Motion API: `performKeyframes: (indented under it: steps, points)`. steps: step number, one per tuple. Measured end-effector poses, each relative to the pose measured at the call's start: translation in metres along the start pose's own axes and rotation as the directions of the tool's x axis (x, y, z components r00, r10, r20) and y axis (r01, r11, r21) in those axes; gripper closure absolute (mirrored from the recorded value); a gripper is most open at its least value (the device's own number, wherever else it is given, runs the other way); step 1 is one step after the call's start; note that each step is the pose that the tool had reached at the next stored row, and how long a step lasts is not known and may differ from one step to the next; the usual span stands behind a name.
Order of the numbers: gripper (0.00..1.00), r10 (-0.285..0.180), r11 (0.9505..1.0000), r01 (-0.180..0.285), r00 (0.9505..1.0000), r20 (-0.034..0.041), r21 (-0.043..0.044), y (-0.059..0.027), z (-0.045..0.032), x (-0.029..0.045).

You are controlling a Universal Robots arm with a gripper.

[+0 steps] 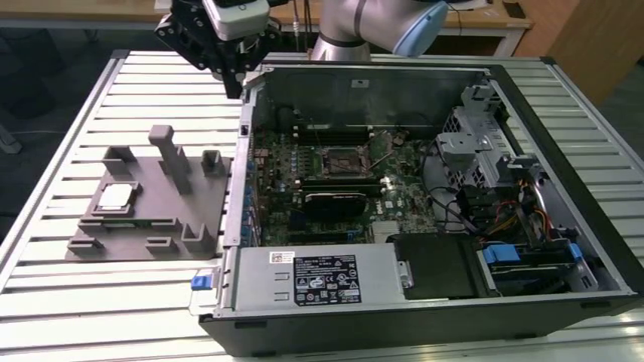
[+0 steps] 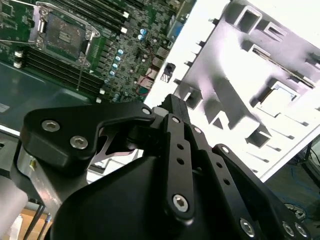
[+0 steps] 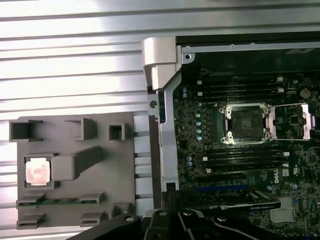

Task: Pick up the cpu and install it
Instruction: 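Reach for the cpu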

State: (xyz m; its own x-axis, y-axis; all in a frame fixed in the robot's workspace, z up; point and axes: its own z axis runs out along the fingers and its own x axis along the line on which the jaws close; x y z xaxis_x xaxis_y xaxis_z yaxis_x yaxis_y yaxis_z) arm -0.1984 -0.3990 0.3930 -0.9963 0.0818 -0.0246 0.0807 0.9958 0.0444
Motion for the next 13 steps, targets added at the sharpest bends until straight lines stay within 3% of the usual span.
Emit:
performKeyframes:
  steps: [13]
  points:
    - [0.89, 0.003, 1.0, -0.003, 1.0, 0.0001, 0.0001, -0.0021, -0.0003, 0.0253]
